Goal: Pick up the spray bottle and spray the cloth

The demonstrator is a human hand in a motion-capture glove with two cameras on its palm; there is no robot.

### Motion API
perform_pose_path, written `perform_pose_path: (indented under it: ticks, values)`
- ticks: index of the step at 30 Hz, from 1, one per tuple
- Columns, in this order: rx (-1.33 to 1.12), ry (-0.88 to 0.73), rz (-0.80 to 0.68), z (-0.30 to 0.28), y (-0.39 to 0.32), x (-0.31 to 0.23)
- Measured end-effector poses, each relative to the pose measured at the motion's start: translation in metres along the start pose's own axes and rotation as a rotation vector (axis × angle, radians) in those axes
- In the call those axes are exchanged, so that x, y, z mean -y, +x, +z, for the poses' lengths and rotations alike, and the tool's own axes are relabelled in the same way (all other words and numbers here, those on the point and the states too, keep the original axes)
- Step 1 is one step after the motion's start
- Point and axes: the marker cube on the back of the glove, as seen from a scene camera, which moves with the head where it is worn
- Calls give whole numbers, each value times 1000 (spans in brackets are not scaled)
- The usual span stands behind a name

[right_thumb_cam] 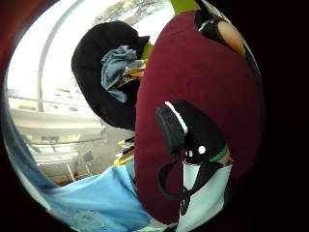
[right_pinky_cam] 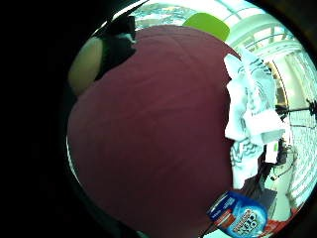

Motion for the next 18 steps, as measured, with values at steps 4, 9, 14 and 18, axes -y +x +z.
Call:
perform_pose_path:
  ticks: [4,9,14,18]
  values:
    - [-3,2,-2,-1,1,1]
    - [-19,4,-3,-2,3,2]
    - [-40,-9,-4,1,4,0]
    - [-44,-14,-6,2,4,-3]
